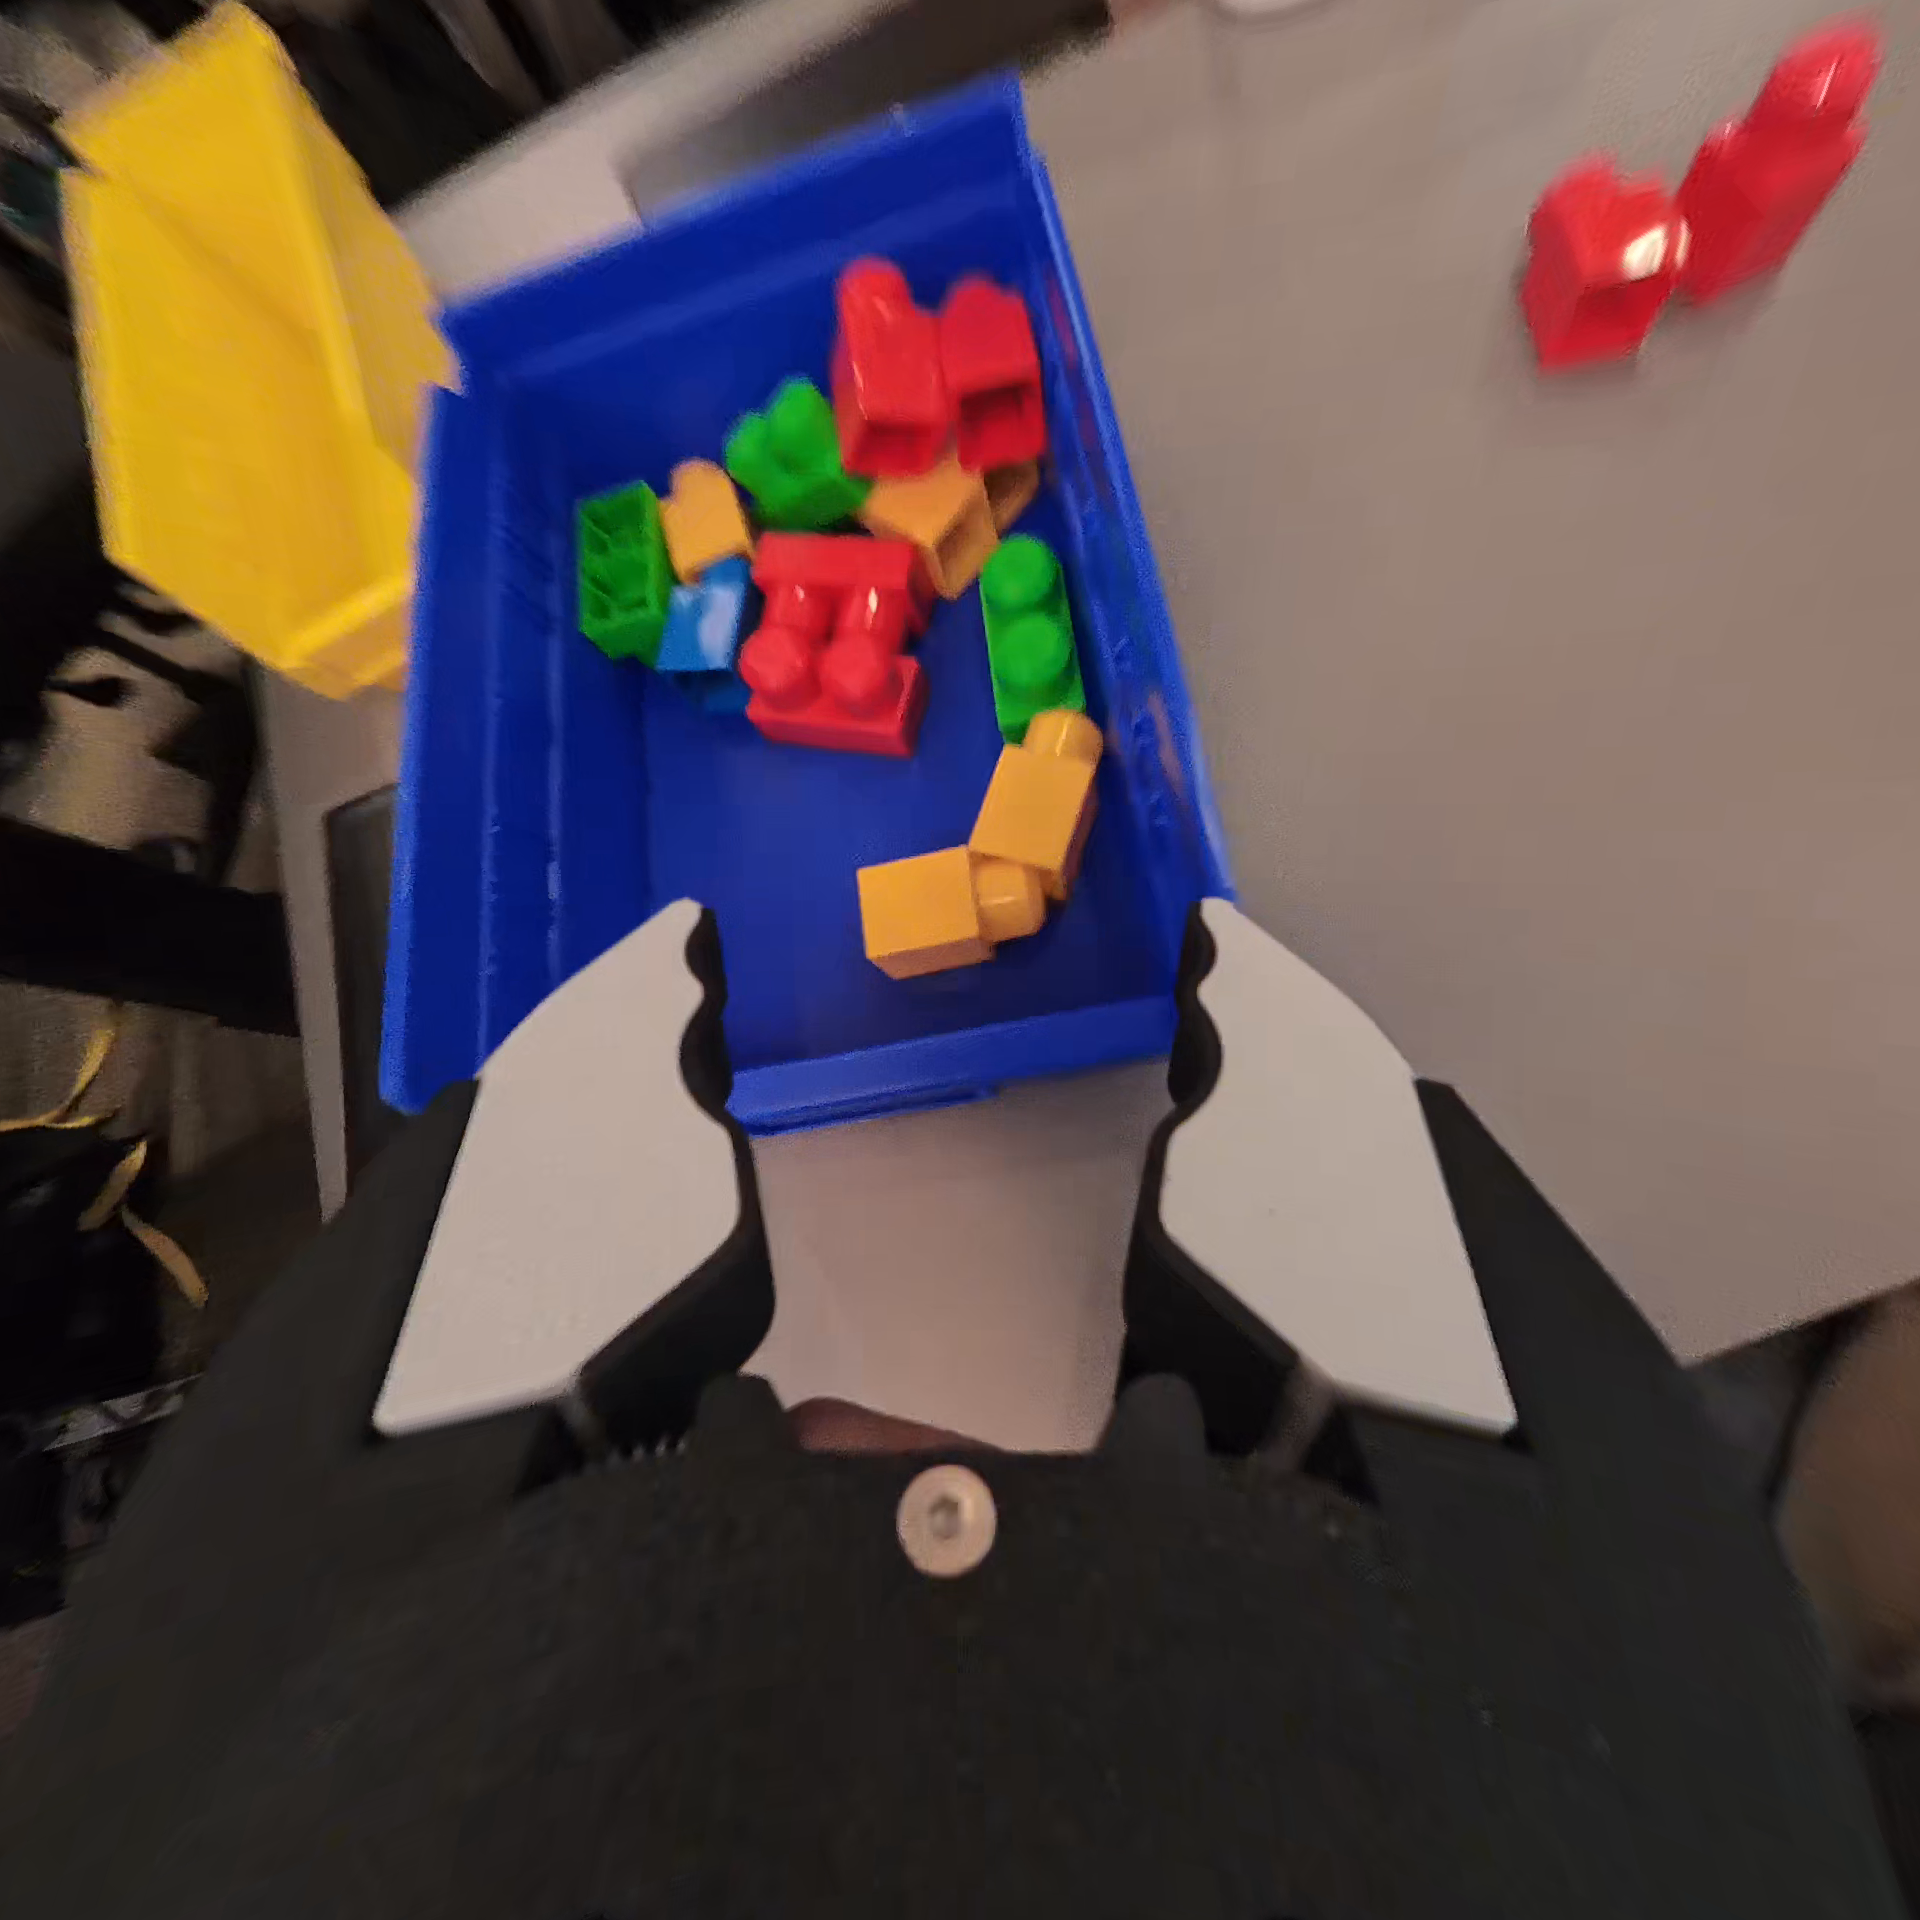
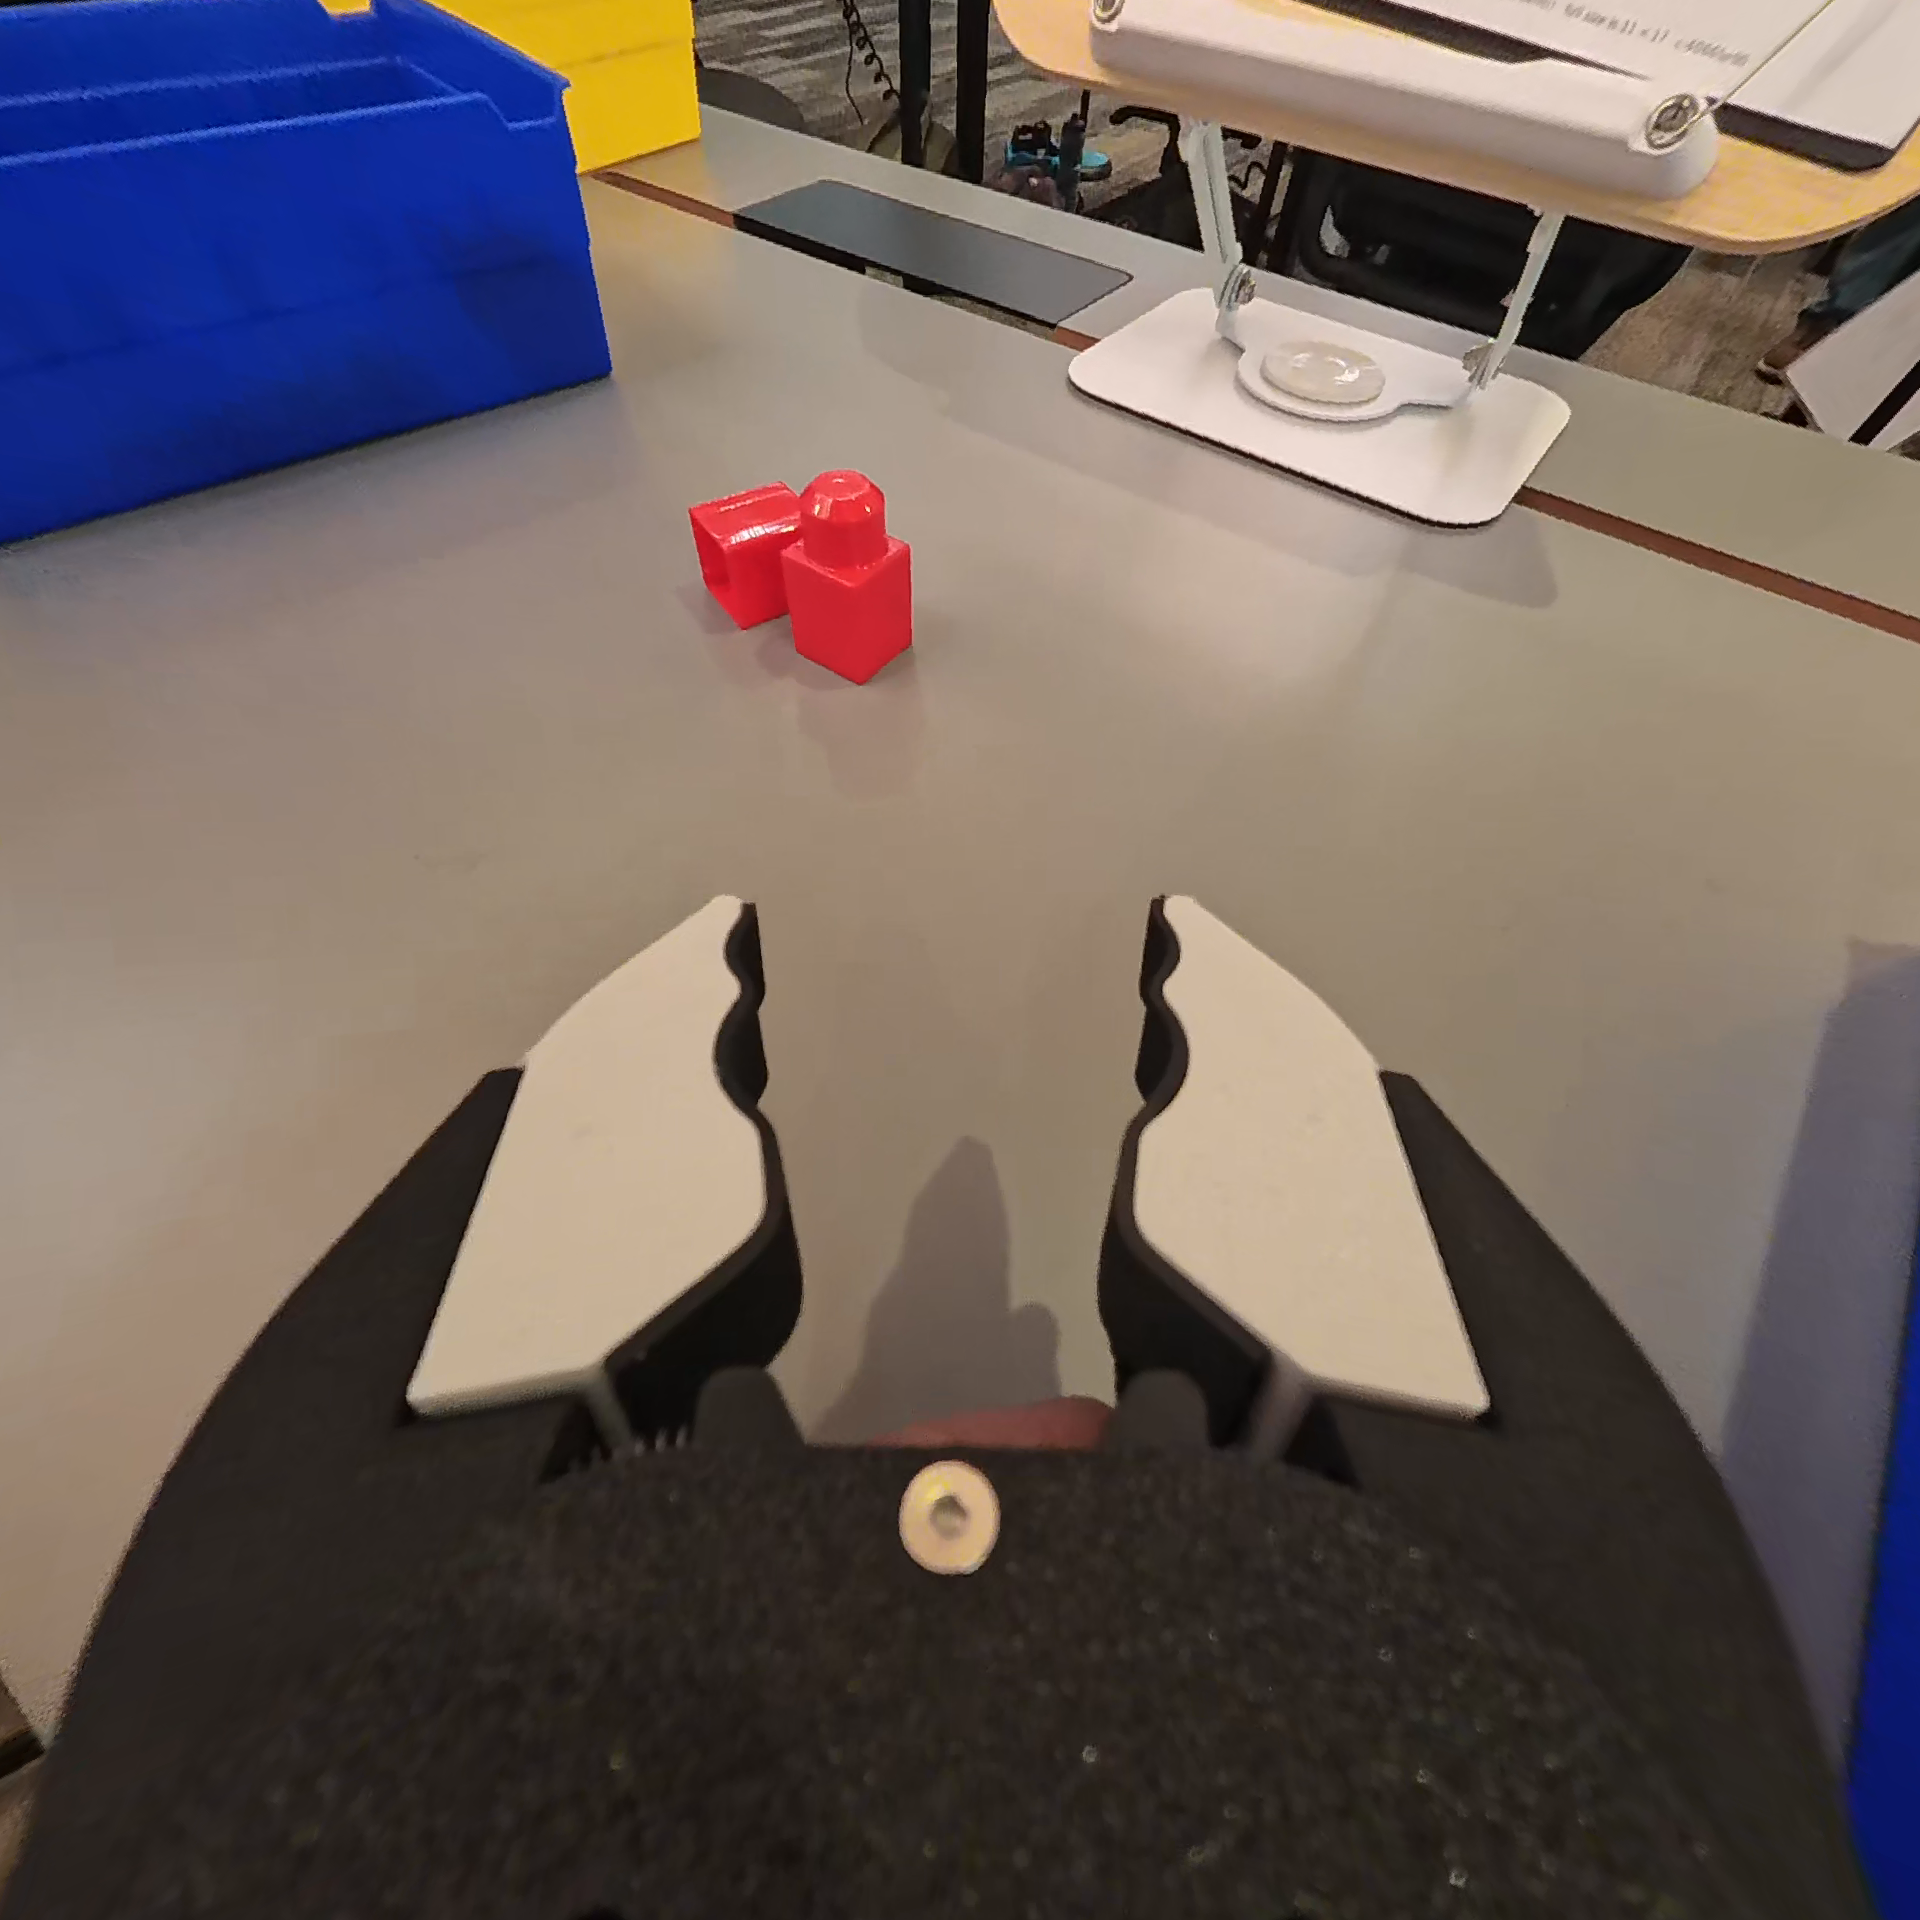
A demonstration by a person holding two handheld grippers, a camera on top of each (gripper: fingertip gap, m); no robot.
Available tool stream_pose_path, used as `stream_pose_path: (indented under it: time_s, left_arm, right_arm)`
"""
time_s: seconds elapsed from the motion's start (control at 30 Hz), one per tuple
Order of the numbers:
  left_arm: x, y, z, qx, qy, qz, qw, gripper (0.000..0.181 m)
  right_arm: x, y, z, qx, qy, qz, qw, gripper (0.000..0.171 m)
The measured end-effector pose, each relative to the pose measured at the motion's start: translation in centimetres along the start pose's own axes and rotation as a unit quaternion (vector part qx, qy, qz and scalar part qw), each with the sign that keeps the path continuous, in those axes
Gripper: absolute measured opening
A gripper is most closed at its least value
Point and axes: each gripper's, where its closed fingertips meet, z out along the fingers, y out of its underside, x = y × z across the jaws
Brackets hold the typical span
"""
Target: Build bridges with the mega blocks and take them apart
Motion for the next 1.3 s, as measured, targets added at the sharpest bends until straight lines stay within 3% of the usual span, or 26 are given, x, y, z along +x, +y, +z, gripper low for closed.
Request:
stream_pose_path:
  time_s: [0.13, 0.23, 0.43, 0.7, 0.83, 0.93, 1.1, 1.3]
  left_arm:
    - [2.8, 1.0, -3.1, 0.116, -0.092, -0.072, 0.986, 0.084]
    - [5.7, 1.9, -3.0, 0.183, -0.119, -0.163, 0.962, 0.081]
    - [9.6, 3.9, -1.1, 0.179, -0.099, -0.205, 0.957, 0.084]
    - [6.4, 2.9, -1.3, 0.173, -0.079, -0.159, 0.969, 0.081]
    - [1.4, 0.5, 0.6, 0.123, -0.043, -0.116, 0.985, 0.081]
    - [-1.1, -1.1, 4.7, 0.057, 0.024, -0.07, 0.996, 0.085]
    - [-4.5, -0.3, 12.0, -0.082, 0.059, -0.006, 0.995, 0.085]
    - [-5.1, 1.5, 16.8, -0.181, 0.092, 0.031, 0.979, 0.091]
  right_arm:
    - [0.2, 0.0, 0.2, -0.006, 0.005, 0.004, 1.0, 0.07]
    - [0.5, -0.1, 0.3, -0.002, 0.019, 0.015, 1.0, 0.07]
    - [-0.4, -0.5, 1.1, -0.02, 0.042, -0.006, 0.999, 0.071]
    - [-1.8, -0.7, 2.1, -0.037, 0.049, -0.034, 0.998, 0.071]
    - [-1.7, -1.0, 1.8, -0.029, 0.049, -0.025, 0.998, 0.071]
    - [-1.5, -1.1, 1.3, -0.021, 0.049, -0.025, 0.998, 0.071]
    - [-0.7, -0.8, 0.2, -0.012, 0.057, -0.029, 0.998, 0.071]
    - [1.1, 0.4, -0.9, -0.01, 0.066, -0.006, 0.998, 0.07]
